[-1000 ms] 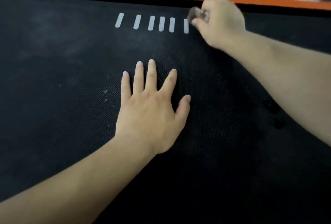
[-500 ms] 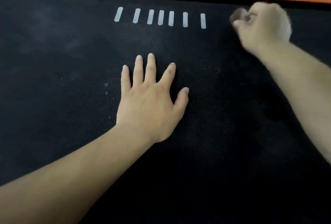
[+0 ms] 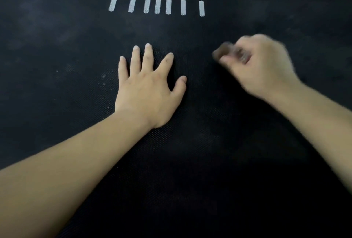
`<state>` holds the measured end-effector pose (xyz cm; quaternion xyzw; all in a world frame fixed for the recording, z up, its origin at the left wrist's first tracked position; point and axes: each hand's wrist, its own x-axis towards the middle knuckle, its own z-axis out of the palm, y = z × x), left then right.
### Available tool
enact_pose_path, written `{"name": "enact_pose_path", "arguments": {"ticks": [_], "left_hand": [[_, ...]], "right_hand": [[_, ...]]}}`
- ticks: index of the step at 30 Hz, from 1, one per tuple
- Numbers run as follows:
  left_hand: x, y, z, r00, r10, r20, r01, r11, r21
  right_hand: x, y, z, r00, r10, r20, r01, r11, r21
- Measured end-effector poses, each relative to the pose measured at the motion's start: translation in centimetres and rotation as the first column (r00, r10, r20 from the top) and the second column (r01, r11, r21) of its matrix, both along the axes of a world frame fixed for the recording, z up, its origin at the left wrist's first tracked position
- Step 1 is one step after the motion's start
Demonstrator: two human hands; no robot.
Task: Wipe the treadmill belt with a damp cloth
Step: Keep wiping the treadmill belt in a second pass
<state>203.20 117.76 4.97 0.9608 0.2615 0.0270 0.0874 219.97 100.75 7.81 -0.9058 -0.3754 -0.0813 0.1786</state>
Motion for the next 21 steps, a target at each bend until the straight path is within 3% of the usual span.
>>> {"name": "enact_pose_path", "arguments": {"ticks": [2,3,4,6,8,11,12,14,16,17,18,21], "left_hand": [[-0.1,0.0,0.1,1.000,-0.002,0.003,0.002,1.000,-0.007],[-0.1,0.0,0.1,1.000,-0.004,0.005,0.004,1.000,-0.006],[0.0,0.0,0.0,1.000,-0.005,0.005,0.005,1.000,-0.003],[0.0,0.0,0.0,1.000,-0.004,0.005,0.004,1.000,-0.001],[-0.1,0.0,0.0,1.000,-0.001,0.012,0.001,1.000,0.000],[-0.1,-0.1,0.0,1.000,0.002,0.003,-0.002,1.000,-0.005],[-0.1,-0.1,0.0,1.000,0.002,-0.003,-0.002,1.000,-0.006],[0.0,0.0,0.1,1.000,-0.003,-0.014,0.003,1.000,0.001],[0.0,-0.1,0.1,1.000,-0.009,-0.020,0.009,1.000,0.005],[0.0,-0.1,0.2,1.000,-0.008,-0.018,0.008,1.000,0.005],[-0.1,-0.1,0.2,1.000,-0.009,-0.014,0.009,1.000,-0.001],[-0.3,-0.2,0.4,1.000,-0.019,0.010,0.019,0.999,-0.031]], "right_hand": [[1.3,-0.6,0.3,0.979,-0.203,-0.024,0.204,0.978,0.041],[0.3,-0.9,-0.1,0.977,-0.213,0.023,0.212,0.976,0.043],[-1.9,-1.1,-0.5,0.989,-0.131,0.066,0.129,0.991,0.025],[-7.3,-2.1,-0.8,0.988,0.155,0.014,-0.155,0.988,-0.001],[-8.2,-4.0,-0.3,0.972,0.232,-0.024,-0.233,0.971,-0.046],[-4.9,-4.5,0.6,0.994,-0.108,-0.003,0.108,0.993,-0.040],[-5.5,-4.4,0.4,0.991,-0.134,0.003,0.134,0.990,-0.034],[-9.9,-3.8,-0.1,0.996,0.088,-0.010,-0.088,0.995,-0.036],[-14.7,-4.2,-0.6,0.909,0.407,-0.086,-0.411,0.911,-0.032],[-14.6,-4.7,-0.4,0.885,0.455,-0.104,-0.461,0.886,-0.049],[-13.3,-5.0,-0.1,0.911,0.402,-0.094,-0.408,0.910,-0.069],[-8.1,-6.0,0.6,0.999,-0.044,-0.016,0.043,0.997,-0.060]]}}
